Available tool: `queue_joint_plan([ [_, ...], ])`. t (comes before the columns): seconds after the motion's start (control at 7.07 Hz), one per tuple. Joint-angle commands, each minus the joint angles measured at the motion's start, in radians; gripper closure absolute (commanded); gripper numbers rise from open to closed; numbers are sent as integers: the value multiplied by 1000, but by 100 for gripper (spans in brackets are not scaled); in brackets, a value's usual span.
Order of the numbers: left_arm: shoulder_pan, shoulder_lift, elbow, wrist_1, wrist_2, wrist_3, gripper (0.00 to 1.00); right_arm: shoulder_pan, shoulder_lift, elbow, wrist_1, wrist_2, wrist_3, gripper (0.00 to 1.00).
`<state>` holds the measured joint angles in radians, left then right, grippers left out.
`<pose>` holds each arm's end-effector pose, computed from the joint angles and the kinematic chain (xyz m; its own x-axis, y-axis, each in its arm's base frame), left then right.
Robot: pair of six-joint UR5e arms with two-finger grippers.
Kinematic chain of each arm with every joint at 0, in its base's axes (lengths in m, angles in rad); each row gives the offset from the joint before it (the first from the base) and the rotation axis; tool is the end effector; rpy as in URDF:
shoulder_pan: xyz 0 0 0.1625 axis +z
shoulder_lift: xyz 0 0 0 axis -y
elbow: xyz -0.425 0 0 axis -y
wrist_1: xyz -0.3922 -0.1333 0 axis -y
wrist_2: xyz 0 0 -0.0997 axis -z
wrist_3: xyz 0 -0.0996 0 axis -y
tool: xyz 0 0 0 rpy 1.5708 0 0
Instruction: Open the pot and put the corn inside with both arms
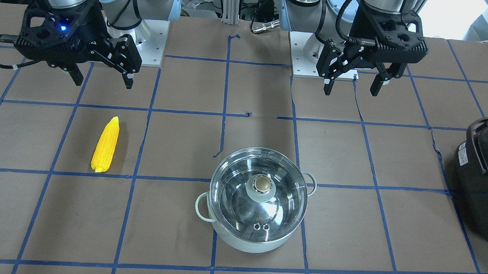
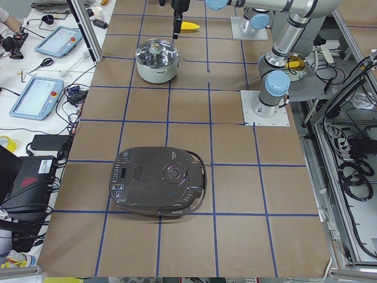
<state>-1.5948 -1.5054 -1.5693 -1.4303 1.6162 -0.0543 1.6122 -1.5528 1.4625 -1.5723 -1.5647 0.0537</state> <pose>-0.1403 -0.4784 0.5360 -0.9987 -0.0385 -0.0332 -0.0308 0.9776 -0.2080 0.1548 -0.5007 0.5328 -0.9999 0.0115 -0.0110 0.0125 0.9958 -0.0912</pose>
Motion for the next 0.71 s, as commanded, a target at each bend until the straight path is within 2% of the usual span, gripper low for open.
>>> queue_joint_plan([
  [0.0, -13, -36, 9, 46, -4, -3, 0, 0, 0, -1, 2, 0, 0, 0],
  [0.14, -17, -70, 9, 56, -4, -9, 0, 0, 0, -1, 2, -2, 0, 0],
  [0.42, -66, -204, 11, 213, -33, -42, 0, 0, -1, -1, 0, 2, 0, 0],
  [0.57, -115, -264, 14, 273, -35, -141, 0, 2, -1, -1, 0, 0, 0, 0],
])
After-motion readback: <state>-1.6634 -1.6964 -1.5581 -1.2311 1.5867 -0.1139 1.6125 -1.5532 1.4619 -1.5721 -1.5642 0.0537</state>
